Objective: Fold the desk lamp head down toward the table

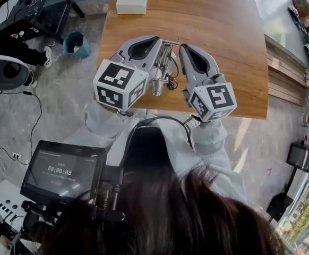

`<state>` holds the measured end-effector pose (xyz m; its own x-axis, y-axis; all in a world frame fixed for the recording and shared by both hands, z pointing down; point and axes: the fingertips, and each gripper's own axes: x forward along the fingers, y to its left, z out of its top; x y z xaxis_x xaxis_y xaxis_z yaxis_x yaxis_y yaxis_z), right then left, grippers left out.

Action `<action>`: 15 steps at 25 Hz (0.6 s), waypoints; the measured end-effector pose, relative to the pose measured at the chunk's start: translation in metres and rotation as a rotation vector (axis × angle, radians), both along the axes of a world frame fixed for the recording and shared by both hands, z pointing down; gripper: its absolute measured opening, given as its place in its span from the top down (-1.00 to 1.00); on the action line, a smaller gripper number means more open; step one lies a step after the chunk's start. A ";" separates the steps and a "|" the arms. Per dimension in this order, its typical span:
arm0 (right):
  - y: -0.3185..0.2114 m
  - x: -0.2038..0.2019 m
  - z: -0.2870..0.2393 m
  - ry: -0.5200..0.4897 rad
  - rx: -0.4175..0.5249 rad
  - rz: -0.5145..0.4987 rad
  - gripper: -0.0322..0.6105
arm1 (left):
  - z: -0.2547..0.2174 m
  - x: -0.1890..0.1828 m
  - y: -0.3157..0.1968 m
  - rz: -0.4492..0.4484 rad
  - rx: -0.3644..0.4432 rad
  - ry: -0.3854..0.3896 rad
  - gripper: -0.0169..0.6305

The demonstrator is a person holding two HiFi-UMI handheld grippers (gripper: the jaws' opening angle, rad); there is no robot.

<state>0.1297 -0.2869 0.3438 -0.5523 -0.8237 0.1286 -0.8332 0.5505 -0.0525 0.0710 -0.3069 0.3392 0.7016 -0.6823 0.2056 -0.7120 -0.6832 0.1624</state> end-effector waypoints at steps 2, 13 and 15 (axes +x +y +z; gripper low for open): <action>-0.002 -0.002 -0.002 -0.014 -0.003 0.011 0.89 | -0.006 0.002 -0.004 -0.014 0.012 -0.005 0.94; -0.010 -0.015 -0.004 -0.010 -0.011 0.016 0.90 | -0.017 -0.003 -0.016 -0.012 0.024 0.003 0.94; -0.013 -0.013 -0.003 -0.012 -0.013 0.017 0.90 | -0.017 -0.001 -0.019 -0.014 0.025 0.002 0.94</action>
<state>0.1165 -0.2996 0.3410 -0.5395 -0.8314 0.1329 -0.8419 0.5353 -0.0691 0.0700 -0.3263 0.3225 0.6920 -0.6973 0.1865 -0.7215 -0.6767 0.1467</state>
